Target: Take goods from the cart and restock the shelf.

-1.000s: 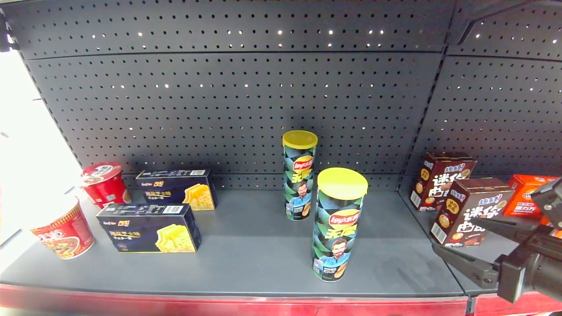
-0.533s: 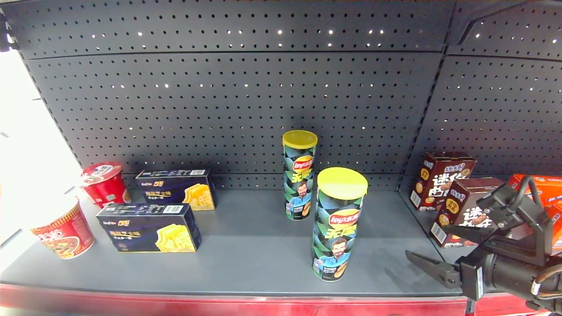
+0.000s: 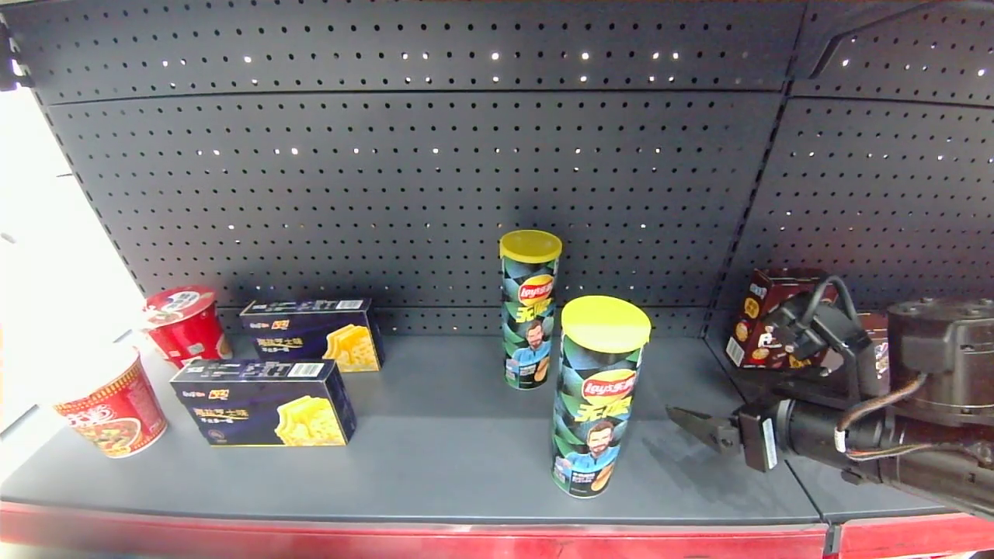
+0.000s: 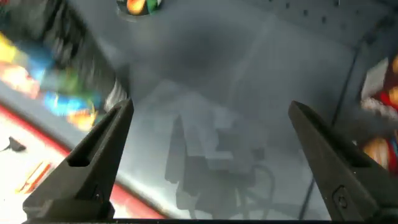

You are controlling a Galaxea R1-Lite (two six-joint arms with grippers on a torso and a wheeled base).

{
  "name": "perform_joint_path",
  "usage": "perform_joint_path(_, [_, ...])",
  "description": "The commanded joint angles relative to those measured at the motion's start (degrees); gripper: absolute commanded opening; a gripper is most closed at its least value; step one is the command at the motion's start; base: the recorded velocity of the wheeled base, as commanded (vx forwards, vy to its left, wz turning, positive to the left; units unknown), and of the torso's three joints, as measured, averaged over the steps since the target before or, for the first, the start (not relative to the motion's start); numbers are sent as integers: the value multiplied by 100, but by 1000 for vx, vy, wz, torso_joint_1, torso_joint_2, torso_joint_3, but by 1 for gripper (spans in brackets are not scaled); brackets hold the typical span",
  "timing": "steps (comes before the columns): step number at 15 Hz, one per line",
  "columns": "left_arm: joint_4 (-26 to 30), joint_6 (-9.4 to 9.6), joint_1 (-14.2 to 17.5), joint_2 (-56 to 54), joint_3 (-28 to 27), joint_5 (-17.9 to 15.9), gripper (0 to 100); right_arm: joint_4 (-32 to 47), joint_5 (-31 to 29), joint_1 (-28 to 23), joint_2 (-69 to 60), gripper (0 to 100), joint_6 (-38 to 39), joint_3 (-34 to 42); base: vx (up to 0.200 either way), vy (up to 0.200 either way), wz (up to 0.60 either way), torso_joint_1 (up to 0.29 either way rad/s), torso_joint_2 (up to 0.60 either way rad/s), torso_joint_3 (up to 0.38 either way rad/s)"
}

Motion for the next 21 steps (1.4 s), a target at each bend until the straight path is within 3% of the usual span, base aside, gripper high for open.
perform_joint_path(1, [3, -3, 0, -2, 2, 3, 100, -12, 1, 80, 447, 100, 33, -281, 0, 0, 0, 0, 0, 0])
perform_joint_path(5, [21, -39, 0, -2, -7, 3, 100, -12, 1, 229, 562, 100, 51, -334, 0, 0, 0, 0, 0, 0])
perform_joint_path(6, [12, -144, 0, -2, -7, 12, 100, -12, 1, 326, 641, 100, 60, -334, 0, 0, 0, 0, 0, 0])
perform_joint_path(21, [12, -232, 0, -2, -15, 21, 100, -179, 27, 801, 843, 100, 165, -378, 0, 0, 0, 0, 0, 0])
